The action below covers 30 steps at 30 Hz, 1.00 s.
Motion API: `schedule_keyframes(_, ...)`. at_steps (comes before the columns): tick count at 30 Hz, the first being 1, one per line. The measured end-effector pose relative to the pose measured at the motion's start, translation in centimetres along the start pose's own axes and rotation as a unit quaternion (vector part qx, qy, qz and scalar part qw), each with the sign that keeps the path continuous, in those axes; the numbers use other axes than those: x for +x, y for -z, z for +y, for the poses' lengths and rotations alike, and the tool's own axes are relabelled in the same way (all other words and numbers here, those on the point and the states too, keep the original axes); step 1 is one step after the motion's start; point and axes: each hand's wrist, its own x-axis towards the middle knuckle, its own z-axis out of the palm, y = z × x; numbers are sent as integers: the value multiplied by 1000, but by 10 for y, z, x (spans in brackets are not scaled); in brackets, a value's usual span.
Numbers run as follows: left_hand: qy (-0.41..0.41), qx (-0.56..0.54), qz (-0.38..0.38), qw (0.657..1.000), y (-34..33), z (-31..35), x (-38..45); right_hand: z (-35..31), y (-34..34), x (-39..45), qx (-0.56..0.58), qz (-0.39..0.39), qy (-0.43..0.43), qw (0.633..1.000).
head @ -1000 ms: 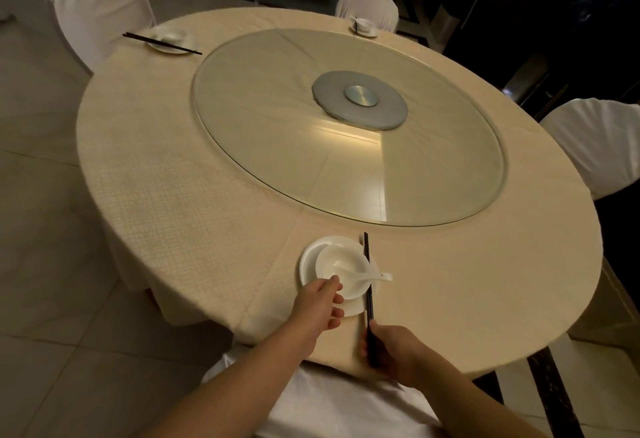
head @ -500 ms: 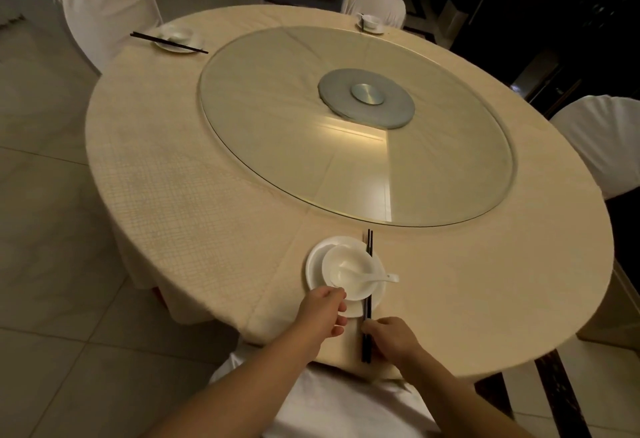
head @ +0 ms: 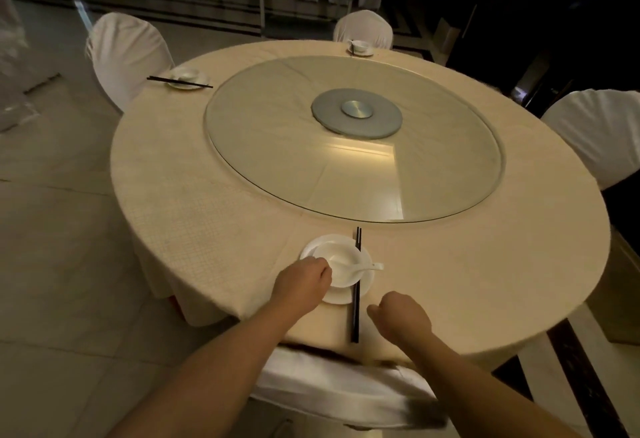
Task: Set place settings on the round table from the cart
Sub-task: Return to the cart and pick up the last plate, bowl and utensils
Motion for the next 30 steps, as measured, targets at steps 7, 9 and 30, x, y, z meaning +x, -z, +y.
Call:
schedule_keyframes(7,-18,246,14,969,80,5,-23,-49,48,-24,-42,57,128,989)
schedule_keyframes(9,3,277,30,960,114,-3,-35,-64,64,-28,-59,65,149,985)
schedule_keyframes(30,317,359,208,853,487,-253,-244,-464,138,-122,-157,335,370,852)
